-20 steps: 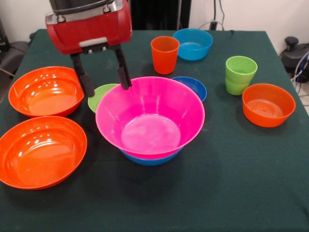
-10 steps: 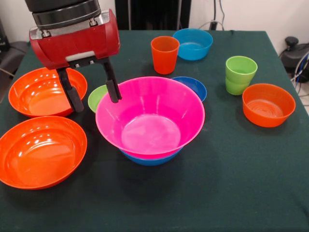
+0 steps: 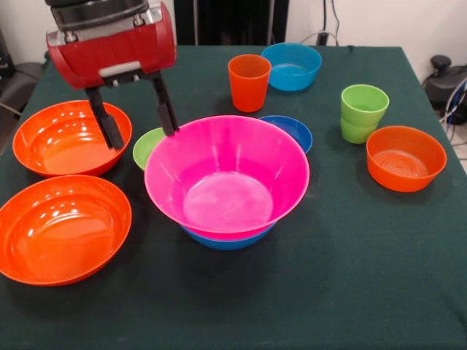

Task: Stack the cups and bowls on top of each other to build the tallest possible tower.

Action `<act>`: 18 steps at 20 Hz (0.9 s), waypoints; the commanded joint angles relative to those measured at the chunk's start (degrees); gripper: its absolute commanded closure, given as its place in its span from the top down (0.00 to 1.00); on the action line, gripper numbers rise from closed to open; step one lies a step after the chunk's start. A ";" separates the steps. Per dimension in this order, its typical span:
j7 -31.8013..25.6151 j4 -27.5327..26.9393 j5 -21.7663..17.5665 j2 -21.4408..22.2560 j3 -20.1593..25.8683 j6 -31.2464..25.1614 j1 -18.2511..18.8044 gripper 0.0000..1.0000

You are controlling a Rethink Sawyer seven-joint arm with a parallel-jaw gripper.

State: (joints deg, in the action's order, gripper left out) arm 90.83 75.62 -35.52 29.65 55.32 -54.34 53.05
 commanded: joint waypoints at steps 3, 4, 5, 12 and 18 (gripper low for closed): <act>-3.12 23.75 -1.07 13.56 1.78 11.60 5.80 1.00; -3.06 26.39 -0.51 16.01 3.07 12.79 7.38 1.00; -3.32 27.74 0.06 17.16 4.02 13.22 8.42 1.00; -3.51 40.02 9.98 28.60 16.63 14.80 20.66 1.00; -0.86 47.32 8.06 29.68 19.85 23.08 25.75 1.00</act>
State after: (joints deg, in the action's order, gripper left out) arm 90.83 109.70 -26.10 55.58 70.09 -38.12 78.46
